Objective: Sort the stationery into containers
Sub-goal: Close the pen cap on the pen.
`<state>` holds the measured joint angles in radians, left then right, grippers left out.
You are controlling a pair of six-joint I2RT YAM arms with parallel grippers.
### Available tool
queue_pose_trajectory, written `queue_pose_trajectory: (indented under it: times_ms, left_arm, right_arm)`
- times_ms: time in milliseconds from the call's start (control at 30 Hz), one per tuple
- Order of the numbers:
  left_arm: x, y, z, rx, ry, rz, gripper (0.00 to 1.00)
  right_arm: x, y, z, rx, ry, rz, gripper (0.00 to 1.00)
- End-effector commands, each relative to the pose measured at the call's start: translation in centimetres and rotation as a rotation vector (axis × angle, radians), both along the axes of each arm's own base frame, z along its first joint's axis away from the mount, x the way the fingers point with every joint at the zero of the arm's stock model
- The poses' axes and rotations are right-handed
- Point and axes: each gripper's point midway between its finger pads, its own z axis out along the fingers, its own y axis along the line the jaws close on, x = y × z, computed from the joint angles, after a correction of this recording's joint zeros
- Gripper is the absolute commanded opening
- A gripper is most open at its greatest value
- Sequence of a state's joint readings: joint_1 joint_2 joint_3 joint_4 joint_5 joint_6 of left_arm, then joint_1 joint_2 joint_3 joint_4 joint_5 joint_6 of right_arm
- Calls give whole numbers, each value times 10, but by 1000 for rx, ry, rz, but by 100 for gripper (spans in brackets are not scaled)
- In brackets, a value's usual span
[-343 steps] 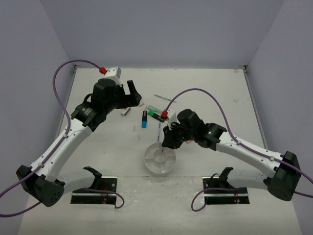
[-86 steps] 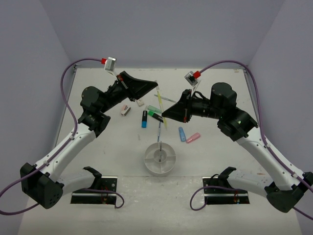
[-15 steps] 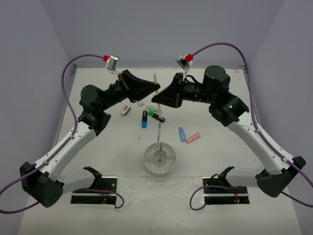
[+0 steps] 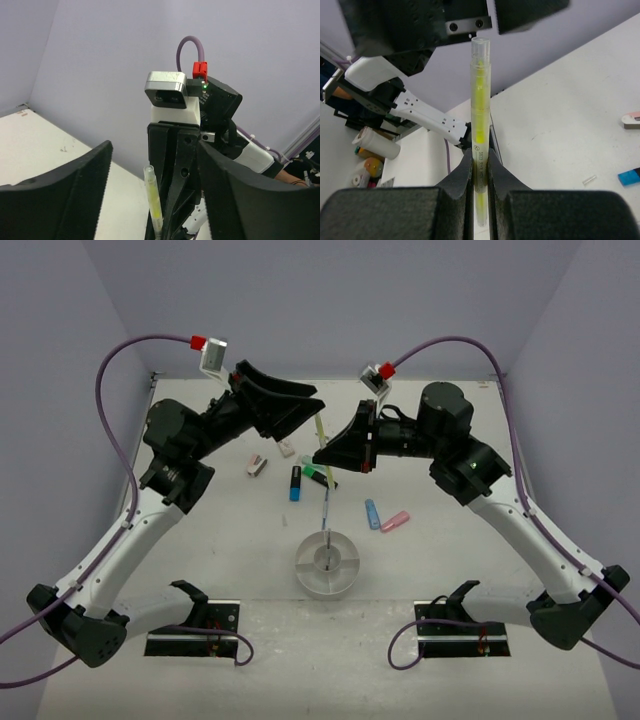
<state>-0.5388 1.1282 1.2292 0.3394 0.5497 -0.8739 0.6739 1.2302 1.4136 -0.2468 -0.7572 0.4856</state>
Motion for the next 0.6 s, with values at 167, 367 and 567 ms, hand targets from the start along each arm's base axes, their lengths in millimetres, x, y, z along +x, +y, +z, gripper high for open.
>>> queue_pose_trajectory:
  times_ms: [167, 367, 567]
  left_arm:
    - [-10, -2, 6, 3, -29, -50, 45]
    - [-16, -4, 0, 16, -19, -90, 40]
    - [-22, -12, -9, 41, 1, -170, 23]
  right_arm:
    - [-15, -7, 16, 30, -74, 37, 0]
    - [-12, -7, 19, 27, -80, 22, 0]
    - [-10, -6, 25, 30, -87, 16, 0]
